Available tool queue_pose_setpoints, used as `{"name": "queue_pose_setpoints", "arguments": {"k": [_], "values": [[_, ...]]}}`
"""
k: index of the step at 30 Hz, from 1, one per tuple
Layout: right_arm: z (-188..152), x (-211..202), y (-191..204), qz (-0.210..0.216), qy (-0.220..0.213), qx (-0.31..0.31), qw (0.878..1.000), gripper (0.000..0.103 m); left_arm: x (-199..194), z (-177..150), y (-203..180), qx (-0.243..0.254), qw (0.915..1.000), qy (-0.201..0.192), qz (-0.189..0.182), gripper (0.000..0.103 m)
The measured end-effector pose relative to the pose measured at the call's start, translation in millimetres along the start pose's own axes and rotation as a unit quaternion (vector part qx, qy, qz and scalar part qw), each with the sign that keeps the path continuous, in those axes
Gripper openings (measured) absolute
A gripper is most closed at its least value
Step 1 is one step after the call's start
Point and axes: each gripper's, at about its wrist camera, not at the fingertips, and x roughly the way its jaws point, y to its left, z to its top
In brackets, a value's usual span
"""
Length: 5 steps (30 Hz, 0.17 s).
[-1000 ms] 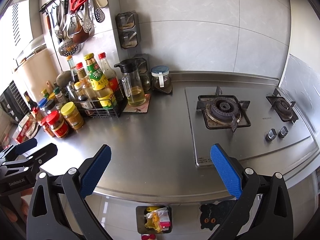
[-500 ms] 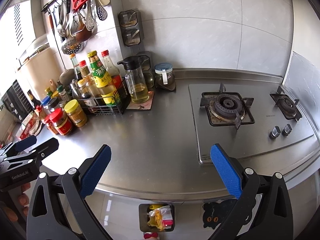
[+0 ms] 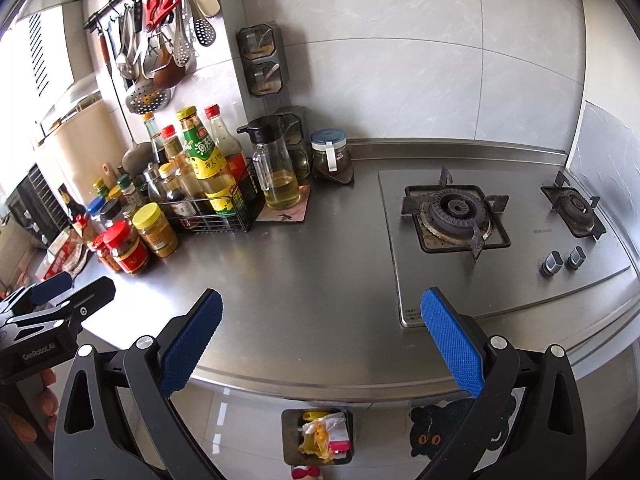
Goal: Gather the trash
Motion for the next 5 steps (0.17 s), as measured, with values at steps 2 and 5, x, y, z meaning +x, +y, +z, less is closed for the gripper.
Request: {"name": "queue_pose_setpoints", "arguments": {"k": [2, 5], "values": [[-0.1, -0.1, 0.1, 0.0, 0.0, 0.0, 1.0, 0.1, -1.6, -0.5, -0.1, 0.003, 1.0, -0.004, 0.001, 0.095], [0.0, -0.1, 0.5, 0.0, 0.001, 0.0, 1.0, 0.1, -3.5, -0.7, 0.1, 0.003, 1.0, -0.007, 0.006, 0.095]]}}
